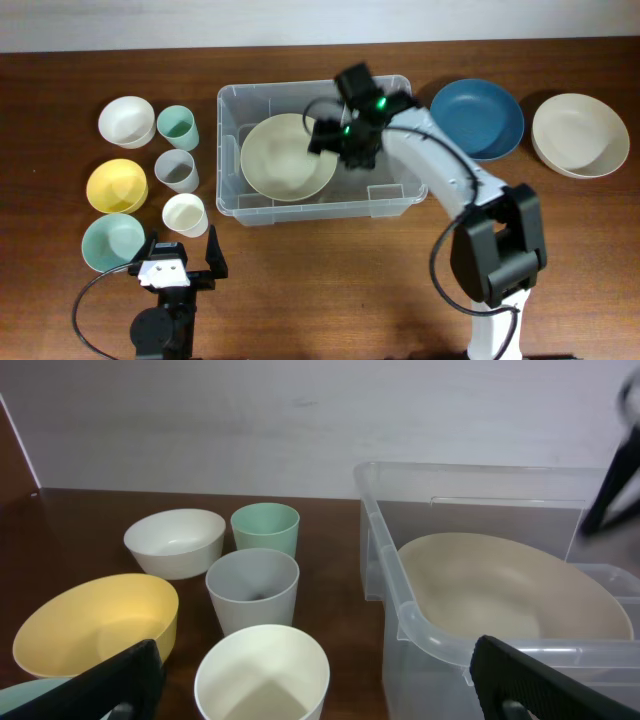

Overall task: Pack container
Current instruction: 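Release the plate and move the right gripper to the teal plate, then grasp the dark teal plate's rim with the right gripper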

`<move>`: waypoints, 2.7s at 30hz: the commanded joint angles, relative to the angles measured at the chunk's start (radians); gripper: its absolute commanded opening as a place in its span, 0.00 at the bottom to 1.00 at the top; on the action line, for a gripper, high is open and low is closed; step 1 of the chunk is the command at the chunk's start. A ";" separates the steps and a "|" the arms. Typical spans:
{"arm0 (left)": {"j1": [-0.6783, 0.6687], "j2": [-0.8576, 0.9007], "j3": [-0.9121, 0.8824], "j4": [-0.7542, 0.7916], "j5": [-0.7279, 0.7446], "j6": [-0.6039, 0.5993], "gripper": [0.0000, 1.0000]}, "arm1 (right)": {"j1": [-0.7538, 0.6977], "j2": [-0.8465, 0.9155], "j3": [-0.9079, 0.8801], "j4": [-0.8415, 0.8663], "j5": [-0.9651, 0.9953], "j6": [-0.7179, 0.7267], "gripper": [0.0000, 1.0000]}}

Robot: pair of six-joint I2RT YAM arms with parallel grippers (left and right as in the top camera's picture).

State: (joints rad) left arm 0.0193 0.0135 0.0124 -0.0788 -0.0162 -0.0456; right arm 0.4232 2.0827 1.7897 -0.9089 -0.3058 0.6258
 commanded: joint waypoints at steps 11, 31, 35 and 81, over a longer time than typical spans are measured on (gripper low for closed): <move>0.005 -0.008 -0.003 -0.004 -0.006 0.012 0.99 | -0.526 -0.016 0.655 -0.485 0.236 -0.023 0.99; 0.005 -0.008 -0.003 -0.004 -0.006 0.012 0.99 | -0.692 0.058 0.103 -0.195 0.129 0.092 0.99; 0.005 -0.008 -0.003 -0.003 -0.006 0.012 1.00 | -0.691 0.058 0.013 -0.148 0.129 0.132 0.99; 0.005 -0.008 -0.003 -0.003 -0.006 0.012 0.99 | -0.694 0.131 -0.133 0.055 0.118 0.166 0.04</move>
State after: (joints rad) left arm 0.0193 0.0128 0.0124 -0.0784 -0.0162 -0.0456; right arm -0.2741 2.2040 1.6627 -0.8597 -0.1982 0.7780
